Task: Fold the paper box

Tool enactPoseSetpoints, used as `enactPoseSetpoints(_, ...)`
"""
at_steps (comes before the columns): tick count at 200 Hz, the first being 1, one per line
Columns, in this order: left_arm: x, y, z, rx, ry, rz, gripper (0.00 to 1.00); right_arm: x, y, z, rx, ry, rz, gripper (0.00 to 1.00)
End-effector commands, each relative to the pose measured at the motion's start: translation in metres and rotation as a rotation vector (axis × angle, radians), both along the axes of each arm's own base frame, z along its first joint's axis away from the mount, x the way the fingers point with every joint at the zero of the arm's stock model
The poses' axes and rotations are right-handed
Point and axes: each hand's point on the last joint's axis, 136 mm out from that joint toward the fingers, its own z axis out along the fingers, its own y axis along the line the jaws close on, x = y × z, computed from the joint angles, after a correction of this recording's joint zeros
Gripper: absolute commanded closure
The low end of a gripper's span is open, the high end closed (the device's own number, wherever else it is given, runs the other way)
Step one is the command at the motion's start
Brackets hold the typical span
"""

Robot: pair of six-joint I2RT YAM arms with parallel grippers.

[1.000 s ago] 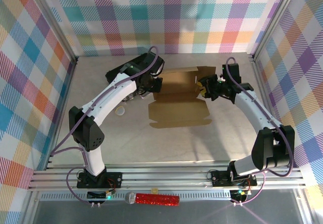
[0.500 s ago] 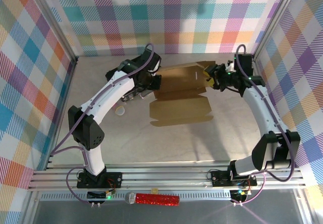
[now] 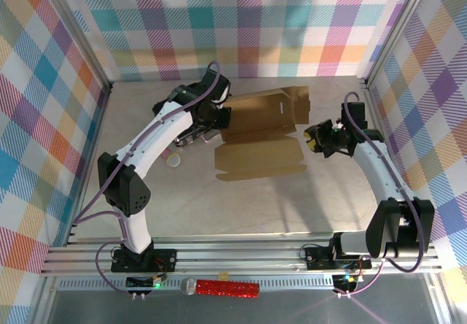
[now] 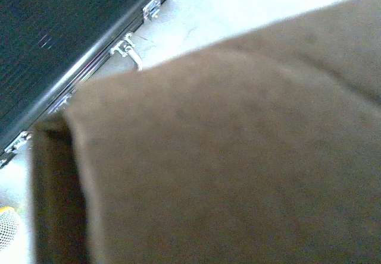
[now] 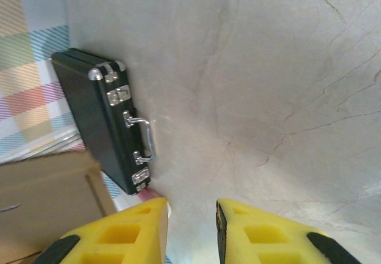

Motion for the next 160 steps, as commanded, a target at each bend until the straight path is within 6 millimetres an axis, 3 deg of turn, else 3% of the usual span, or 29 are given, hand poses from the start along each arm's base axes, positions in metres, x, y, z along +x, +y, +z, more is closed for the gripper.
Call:
enactPoseSetpoints(1, -0.002, 0.001, 0.009, -0.009, -0.001, 0.003, 1.0, 0.016, 0.004, 0.005, -0.029, -0.026, -0.016, 0.71)
enactPoseSetpoints(45, -0.002, 0.0, 0.007, -0.001, 0.007, -0.001, 1.0, 0.04, 0.026, 0.012, -0.032, -0.057, 0.051, 0.7)
enactPoseSetpoints(125, 0.003, -0.003, 0.012, 0.006, -0.003, 0.002, 1.0, 0.036, 0.056, 0.016, -0.034, -0.071, 0.151, 0.71)
enactPoseSetpoints(160, 0.004, -0.004, 0.012, 0.003, -0.002, 0.006, 1.0, 0.035, 0.07, 0.018, -0.056, -0.078, 0.224, 0.81)
